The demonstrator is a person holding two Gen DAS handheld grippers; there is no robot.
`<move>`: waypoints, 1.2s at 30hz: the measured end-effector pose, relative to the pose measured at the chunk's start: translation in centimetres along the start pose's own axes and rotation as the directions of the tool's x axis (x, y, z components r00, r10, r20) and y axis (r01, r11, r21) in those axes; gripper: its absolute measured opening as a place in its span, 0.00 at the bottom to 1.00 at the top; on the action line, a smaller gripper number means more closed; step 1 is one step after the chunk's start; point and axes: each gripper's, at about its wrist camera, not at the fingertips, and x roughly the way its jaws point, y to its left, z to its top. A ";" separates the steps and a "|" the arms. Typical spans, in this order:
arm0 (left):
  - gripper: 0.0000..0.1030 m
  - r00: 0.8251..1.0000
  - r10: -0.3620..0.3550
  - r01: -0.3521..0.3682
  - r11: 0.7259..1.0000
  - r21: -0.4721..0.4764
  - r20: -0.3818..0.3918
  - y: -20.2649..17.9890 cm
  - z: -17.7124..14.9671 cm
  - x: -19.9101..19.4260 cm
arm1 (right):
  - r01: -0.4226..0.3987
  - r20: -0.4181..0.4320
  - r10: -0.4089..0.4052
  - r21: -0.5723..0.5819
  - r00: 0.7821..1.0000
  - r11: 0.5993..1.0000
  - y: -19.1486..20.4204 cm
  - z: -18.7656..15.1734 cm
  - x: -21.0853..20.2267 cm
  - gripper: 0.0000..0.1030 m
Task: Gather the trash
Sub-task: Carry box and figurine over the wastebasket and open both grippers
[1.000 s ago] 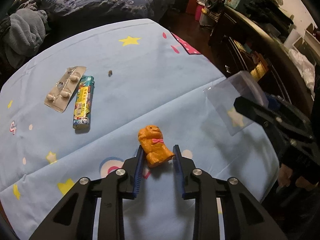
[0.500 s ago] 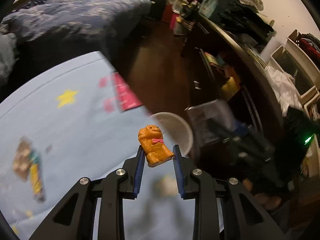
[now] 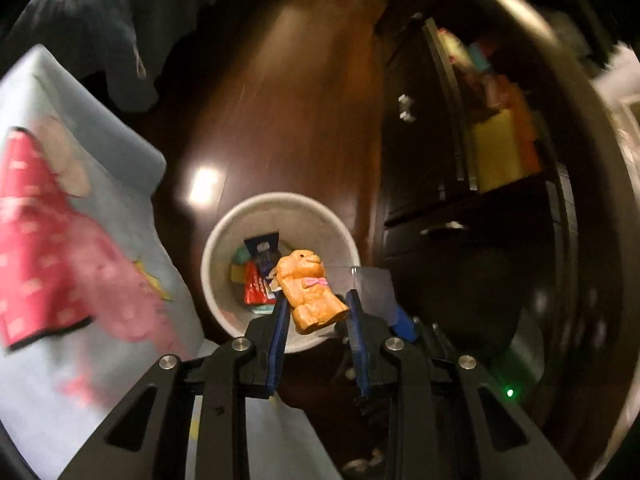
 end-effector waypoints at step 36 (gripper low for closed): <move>0.89 0.947 0.322 -0.322 0.945 -0.059 -0.014 0.9 4.1 8.3 | 0.007 -0.033 -0.008 -0.031 0.999 0.999 -3.0 -1.3 6.3 0.97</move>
